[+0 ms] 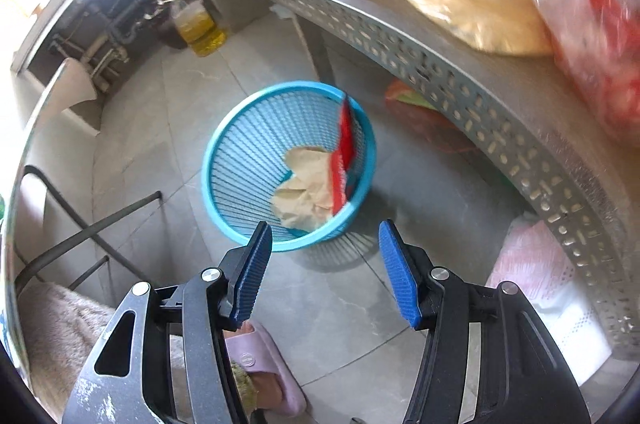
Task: Collect trash
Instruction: 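Move both grippers back over the table toward the remaining trash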
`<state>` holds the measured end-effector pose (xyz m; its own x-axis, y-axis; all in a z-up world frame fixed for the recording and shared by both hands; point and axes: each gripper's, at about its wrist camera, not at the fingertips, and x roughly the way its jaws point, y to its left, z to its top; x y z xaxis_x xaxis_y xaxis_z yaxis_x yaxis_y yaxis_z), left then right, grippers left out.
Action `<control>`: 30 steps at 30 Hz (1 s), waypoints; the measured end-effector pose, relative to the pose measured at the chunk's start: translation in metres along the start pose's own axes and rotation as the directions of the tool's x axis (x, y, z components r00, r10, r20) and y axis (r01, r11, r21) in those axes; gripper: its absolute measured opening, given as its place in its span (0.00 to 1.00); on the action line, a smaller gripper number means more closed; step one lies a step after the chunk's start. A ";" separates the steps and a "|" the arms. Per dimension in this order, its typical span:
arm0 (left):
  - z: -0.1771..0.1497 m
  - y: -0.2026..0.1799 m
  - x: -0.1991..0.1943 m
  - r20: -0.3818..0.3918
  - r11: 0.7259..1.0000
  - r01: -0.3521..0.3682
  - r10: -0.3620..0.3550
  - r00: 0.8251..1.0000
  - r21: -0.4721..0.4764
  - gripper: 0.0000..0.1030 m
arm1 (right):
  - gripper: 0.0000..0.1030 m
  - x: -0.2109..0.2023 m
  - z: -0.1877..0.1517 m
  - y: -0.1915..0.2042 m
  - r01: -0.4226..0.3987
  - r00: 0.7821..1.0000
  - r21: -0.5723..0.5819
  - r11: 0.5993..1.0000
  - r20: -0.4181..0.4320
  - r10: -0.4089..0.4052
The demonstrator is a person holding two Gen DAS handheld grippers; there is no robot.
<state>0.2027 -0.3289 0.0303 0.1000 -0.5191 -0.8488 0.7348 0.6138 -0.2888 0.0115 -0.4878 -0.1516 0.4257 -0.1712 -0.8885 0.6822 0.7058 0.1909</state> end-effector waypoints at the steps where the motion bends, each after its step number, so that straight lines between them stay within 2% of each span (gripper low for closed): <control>1: -0.008 0.002 -0.014 0.022 1.000 0.004 -0.004 1.000 0.007 0.60 | 0.54 -0.005 0.000 0.004 -0.008 1.000 -0.010 1.000 0.008 0.008; 7: -0.055 0.022 -0.081 0.142 0.999 -0.031 0.035 0.989 -0.036 0.67 | 0.66 -0.048 0.001 0.037 -0.065 0.993 -0.103 0.992 0.088 0.075; 11: -0.088 0.038 -0.115 0.219 0.992 -0.066 0.087 0.972 -0.103 0.71 | 0.77 -0.080 0.003 0.062 -0.102 0.982 -0.184 0.978 0.137 0.128; 16: -0.123 0.060 -0.146 0.285 0.981 -0.083 0.131 0.949 -0.177 0.72 | 0.86 -0.109 0.005 0.091 -0.137 0.966 -0.269 0.953 0.175 0.188; 22: -0.157 0.089 -0.169 0.322 0.962 -0.106 0.186 0.928 -0.251 0.74 | 0.92 -0.132 0.004 0.125 -0.151 0.954 -0.345 0.926 0.194 0.228; 30: -0.193 0.129 -0.189 0.337 0.928 -0.101 0.229 0.913 -0.357 0.74 | 0.92 -0.156 -0.005 0.177 -0.074 0.945 -0.442 0.894 0.254 0.204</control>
<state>0.1491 -0.0375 0.0680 0.4853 -0.5339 -0.6924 0.4324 0.8348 -0.3408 0.0626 -0.3330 0.0181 0.6926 -0.1928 -0.6951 0.3156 0.9475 0.0516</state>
